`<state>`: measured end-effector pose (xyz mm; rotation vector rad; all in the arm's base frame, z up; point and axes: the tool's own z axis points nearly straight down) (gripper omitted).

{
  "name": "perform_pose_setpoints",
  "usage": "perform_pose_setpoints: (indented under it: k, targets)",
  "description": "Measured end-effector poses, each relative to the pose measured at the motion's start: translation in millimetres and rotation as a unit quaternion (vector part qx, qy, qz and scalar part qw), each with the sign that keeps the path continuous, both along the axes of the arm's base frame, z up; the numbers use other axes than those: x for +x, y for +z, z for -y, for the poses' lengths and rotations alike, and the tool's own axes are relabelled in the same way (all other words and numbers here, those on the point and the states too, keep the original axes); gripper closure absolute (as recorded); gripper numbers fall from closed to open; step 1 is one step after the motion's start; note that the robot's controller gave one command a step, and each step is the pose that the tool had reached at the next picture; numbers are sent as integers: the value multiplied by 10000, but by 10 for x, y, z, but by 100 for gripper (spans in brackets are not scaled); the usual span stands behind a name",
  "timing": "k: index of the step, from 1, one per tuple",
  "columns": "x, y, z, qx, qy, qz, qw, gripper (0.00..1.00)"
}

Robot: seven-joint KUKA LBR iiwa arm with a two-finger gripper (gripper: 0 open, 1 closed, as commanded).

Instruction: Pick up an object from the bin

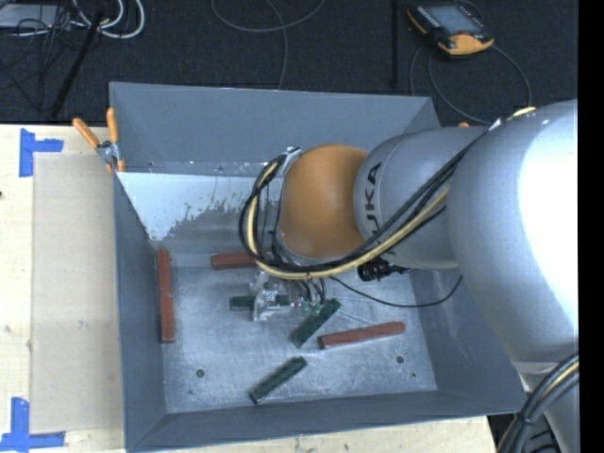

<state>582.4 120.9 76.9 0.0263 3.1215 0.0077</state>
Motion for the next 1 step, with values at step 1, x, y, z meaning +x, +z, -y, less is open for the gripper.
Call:
perform_pose_setpoints:
  k: [1]
  targets:
    - [-5,1236,22,-22,75,-95,9999,100]
